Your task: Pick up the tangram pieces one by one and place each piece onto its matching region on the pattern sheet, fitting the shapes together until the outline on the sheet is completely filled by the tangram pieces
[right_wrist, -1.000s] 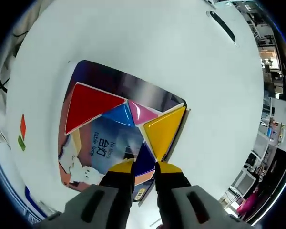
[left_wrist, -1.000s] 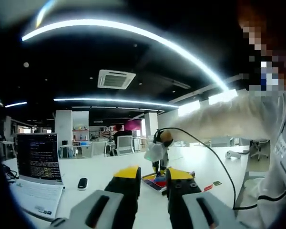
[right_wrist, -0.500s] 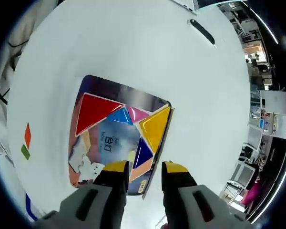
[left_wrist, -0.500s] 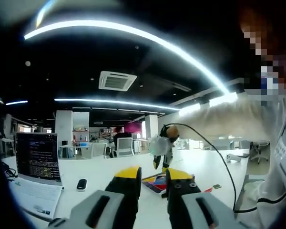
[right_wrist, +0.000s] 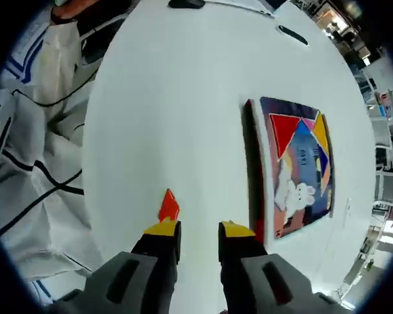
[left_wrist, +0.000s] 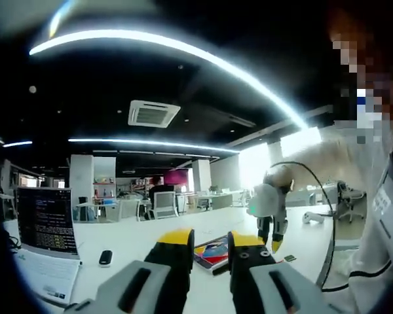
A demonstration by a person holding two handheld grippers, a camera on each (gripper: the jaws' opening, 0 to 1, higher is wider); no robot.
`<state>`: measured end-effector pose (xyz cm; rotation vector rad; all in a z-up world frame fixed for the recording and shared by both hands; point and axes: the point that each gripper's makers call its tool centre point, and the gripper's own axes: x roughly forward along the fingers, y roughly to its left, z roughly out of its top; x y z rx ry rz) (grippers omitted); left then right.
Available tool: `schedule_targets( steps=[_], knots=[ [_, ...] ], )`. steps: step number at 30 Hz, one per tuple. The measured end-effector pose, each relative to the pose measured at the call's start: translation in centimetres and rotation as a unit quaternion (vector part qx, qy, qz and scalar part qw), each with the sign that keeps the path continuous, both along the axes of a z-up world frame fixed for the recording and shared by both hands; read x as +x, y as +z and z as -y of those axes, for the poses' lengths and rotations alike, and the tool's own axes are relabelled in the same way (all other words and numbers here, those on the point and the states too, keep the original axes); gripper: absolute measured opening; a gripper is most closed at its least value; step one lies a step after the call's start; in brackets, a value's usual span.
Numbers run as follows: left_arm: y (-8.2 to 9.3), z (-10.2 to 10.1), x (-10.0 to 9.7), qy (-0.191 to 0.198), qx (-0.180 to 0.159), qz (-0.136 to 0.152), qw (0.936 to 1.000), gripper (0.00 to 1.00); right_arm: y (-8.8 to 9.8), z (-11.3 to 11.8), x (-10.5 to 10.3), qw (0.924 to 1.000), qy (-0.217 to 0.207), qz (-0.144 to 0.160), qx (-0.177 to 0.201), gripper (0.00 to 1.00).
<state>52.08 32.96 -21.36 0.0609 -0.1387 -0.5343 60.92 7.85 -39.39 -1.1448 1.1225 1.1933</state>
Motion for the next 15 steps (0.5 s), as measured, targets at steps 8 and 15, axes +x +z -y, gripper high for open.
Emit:
schedule_targets(
  steps=[8,15],
  knots=[
    [-0.1,0.9,0.1,-0.011,0.010,-0.001,0.9999,0.23,-1.8,-0.1,-0.2,0.9985,-0.049,-0.005,0.025,0.23],
    [-0.2,0.7,0.1,-0.012,0.008,-0.002,0.9999,0.23,-2.9,-0.4,-1.7,0.9968,-0.074,-0.027,0.014,0.21]
  ],
)
